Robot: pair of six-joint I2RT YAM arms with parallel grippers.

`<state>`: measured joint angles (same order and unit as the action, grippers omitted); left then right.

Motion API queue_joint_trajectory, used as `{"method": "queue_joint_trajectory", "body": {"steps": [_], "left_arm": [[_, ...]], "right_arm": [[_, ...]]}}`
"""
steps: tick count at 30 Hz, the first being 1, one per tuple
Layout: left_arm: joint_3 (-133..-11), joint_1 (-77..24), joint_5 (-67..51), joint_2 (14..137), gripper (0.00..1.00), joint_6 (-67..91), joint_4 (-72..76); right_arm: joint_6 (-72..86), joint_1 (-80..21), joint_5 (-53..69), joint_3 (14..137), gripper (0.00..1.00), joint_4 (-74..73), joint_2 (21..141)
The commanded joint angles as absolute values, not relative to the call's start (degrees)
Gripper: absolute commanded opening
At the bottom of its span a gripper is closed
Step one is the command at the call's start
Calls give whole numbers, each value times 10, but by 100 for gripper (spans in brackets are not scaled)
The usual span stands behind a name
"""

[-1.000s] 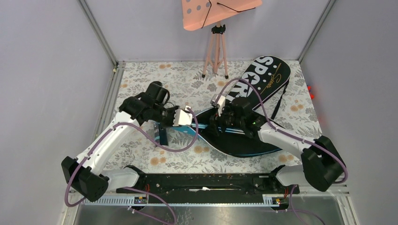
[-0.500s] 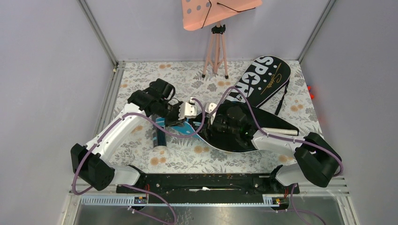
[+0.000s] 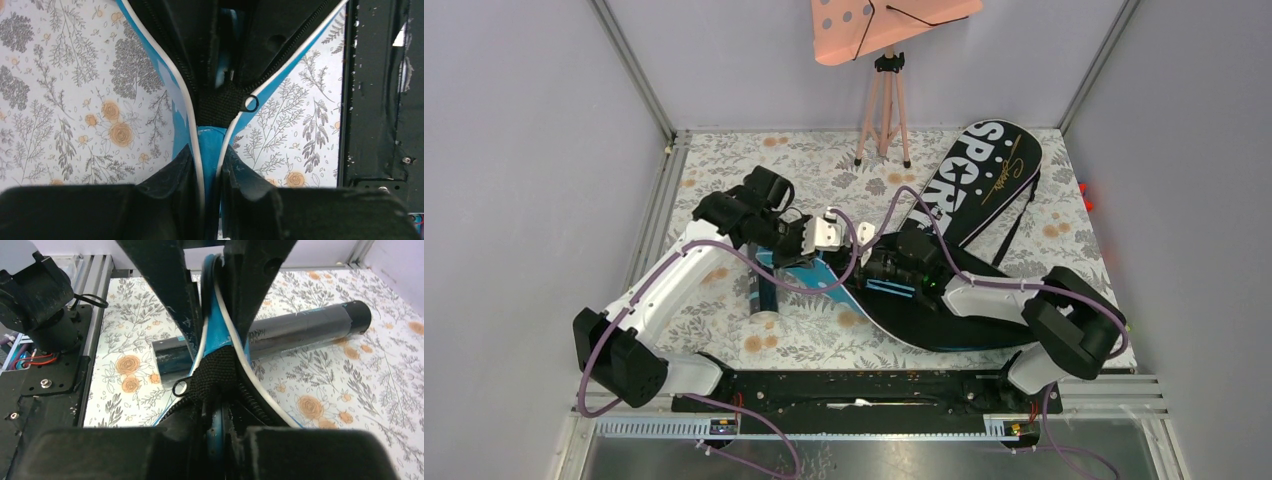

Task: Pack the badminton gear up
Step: Adjust the racket in the racket bag.

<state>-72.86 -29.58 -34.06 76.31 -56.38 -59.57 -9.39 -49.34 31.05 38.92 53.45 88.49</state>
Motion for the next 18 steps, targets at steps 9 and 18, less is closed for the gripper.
{"method": "queue_joint_trajectory", "body": {"steps": [9, 18], "left_arm": [[-662, -296, -232, 750, 0, -555, -483], [-651, -301, -213, 745, 0, -554, -458]], "right_arm": [[-28, -511, 43, 557, 0, -146, 676], [-78, -509, 12, 681, 0, -338, 744]]}}
